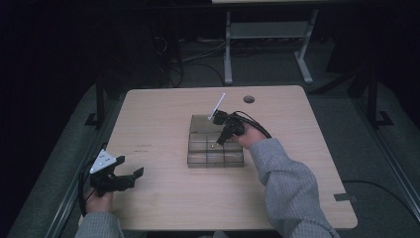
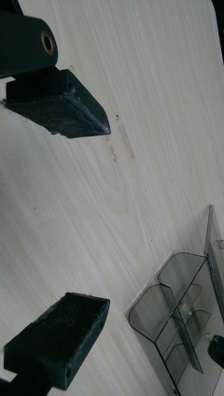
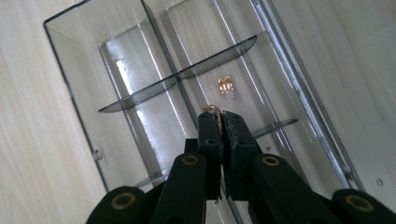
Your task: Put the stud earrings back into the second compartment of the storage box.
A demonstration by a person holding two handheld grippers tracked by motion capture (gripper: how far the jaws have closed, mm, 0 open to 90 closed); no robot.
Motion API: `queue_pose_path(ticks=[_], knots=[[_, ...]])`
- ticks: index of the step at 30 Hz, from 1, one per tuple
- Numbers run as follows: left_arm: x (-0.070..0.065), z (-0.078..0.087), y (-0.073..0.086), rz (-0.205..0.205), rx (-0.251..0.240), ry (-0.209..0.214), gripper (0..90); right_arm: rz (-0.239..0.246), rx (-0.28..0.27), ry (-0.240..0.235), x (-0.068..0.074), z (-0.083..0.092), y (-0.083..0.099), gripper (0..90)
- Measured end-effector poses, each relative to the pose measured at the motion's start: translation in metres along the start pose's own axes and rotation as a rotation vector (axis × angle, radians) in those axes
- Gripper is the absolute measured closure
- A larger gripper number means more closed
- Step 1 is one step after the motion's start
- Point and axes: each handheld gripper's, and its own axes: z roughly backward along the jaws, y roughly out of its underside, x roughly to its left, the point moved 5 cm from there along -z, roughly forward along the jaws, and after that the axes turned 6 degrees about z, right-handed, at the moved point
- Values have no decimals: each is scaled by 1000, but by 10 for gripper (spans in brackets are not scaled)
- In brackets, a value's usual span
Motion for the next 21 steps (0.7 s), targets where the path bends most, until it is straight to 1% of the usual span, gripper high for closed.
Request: queue_pose_path(ticks=[3,4,16,20,21], knots=[[0,0,0,0,1,0,139,-4,5,4,-1,-3,-1,865],[0,0,0,-2,3,0,140,-8,10,8,-3,-7,-2,865],[0,0,0,-2,4,1,140,-33,34,-5,-8,-23,-3,862],[0,0,0,-1,2,1,140,-36,43,-10,-8,-27,-4,861],[0,0,0,-1,2,2,140,-29,48,-9,-8,-29,-4,861]])
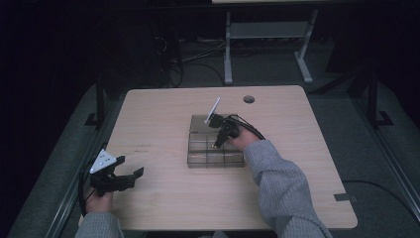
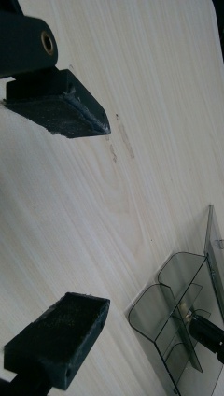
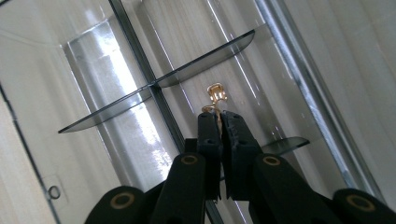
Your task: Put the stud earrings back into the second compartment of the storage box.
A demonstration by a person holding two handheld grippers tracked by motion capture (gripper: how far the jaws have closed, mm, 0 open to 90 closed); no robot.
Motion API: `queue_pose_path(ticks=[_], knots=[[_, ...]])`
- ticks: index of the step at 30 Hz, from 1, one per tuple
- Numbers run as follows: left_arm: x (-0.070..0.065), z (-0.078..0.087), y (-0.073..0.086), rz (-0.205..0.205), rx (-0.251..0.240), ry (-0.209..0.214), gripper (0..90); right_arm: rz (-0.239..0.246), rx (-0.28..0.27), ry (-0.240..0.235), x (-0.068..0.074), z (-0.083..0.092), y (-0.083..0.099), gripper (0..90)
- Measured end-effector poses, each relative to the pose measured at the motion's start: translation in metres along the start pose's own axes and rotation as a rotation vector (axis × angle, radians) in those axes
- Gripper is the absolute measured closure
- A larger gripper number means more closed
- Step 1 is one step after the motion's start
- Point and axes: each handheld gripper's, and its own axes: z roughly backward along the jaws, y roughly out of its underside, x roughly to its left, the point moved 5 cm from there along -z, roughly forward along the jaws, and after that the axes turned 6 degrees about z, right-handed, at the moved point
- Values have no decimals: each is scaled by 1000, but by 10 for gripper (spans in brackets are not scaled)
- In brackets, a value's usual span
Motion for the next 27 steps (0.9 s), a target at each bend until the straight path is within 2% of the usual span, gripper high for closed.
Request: queue_pose_path(ticks=[8,16,22,23,27], knots=[[0,0,0,-2,2,-1,140,1,-1,6,-1,-1,-1,830],[0,0,0,-2,1,0,140,-6,-29,17,-1,8,2,803],[0,0,0,-1,1,-1,140,-10,-57,17,-1,22,7,755],[0,0,0,-1,1,-1,140,-11,-76,3,1,28,10,738],[0,0,0,0,0,-1,140,-9,-114,-1,2,38,18,713]])
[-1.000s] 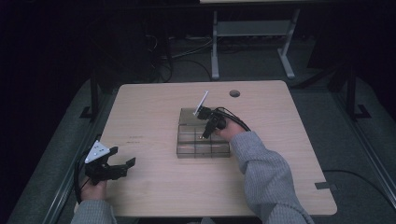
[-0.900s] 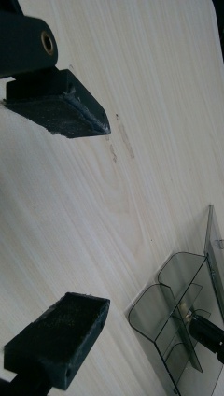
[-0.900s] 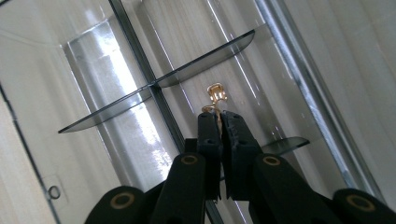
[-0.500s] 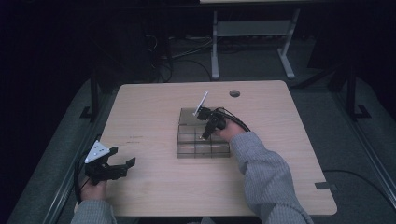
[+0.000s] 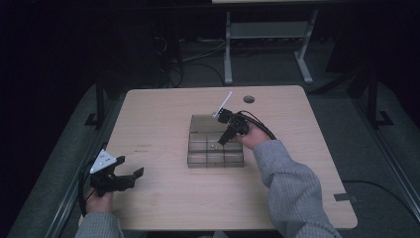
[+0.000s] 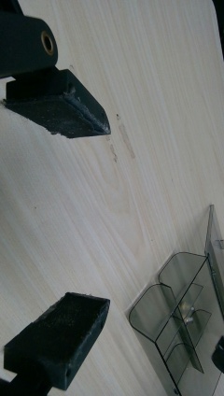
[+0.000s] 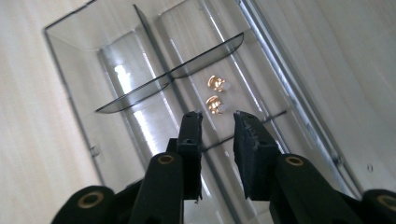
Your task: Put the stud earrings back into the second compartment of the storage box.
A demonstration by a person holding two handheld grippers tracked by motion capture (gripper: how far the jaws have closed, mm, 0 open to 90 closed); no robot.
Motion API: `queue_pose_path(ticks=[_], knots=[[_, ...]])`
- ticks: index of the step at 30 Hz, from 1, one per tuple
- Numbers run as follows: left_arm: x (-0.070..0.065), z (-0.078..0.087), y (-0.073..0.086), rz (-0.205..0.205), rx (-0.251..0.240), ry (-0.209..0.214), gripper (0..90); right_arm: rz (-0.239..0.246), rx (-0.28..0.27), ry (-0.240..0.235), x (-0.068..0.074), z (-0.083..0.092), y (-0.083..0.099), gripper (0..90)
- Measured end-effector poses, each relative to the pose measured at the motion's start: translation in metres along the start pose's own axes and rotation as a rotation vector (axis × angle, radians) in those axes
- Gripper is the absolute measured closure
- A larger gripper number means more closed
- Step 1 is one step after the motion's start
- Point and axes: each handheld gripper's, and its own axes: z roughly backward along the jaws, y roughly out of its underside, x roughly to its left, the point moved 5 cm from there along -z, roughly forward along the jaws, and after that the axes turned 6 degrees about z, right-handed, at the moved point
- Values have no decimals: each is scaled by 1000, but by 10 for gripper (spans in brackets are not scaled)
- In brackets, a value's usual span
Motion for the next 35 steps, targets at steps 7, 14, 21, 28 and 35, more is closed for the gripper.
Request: queue_pose_path(ticks=[7,14,21,28,35], knots=[[0,0,0,5,0,-4,140,-34,-47,-13,-1,16,21,662],[0,0,0,0,4,-3,140,-52,-55,-6,-1,28,39,635],[0,0,0,3,-5,-3,140,-69,-85,2,2,40,61,593],[-1,0,1,3,-4,-4,140,-108,-99,12,14,46,102,561],[0,0,1,-4,2,-6,140,-160,-160,57,34,50,149,434]])
